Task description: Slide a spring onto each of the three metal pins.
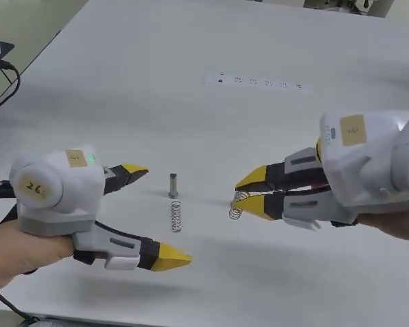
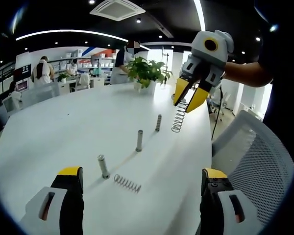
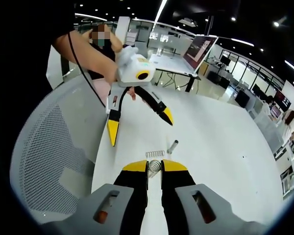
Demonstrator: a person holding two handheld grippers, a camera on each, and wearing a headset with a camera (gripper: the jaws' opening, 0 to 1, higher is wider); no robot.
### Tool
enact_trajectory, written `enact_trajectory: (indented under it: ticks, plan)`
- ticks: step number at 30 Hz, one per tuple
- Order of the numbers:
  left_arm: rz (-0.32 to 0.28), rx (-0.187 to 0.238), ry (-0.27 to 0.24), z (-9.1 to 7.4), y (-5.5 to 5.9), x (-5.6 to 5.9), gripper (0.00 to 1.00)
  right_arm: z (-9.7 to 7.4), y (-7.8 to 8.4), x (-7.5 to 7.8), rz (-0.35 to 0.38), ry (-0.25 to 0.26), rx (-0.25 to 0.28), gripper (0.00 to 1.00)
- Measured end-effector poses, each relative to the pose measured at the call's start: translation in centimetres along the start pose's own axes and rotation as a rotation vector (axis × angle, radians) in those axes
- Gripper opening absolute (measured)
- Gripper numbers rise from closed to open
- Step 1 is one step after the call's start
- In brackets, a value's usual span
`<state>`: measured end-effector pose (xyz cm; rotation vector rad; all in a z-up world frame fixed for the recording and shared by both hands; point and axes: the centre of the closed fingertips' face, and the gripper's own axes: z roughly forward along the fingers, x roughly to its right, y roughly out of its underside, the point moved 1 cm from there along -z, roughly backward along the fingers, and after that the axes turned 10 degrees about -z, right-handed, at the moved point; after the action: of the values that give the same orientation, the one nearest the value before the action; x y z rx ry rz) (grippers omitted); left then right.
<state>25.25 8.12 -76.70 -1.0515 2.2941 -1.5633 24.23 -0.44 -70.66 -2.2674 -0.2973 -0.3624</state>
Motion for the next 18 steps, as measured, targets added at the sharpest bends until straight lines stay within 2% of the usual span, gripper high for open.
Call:
enact_trajectory:
  ticks: [12,18]
  plan:
    - [-0.016,-0.003,-0.026,-1.1,0.6,-1.0,0.98,-0.2,1.4,0.8,0.005,0.028,-0.030,0.06]
    - [-0.017,-0.013,-0.031,-1.4,0.9,-1.1,0.98,0.1,2.5,1.5,0.013,0.041,-0.056,0.06]
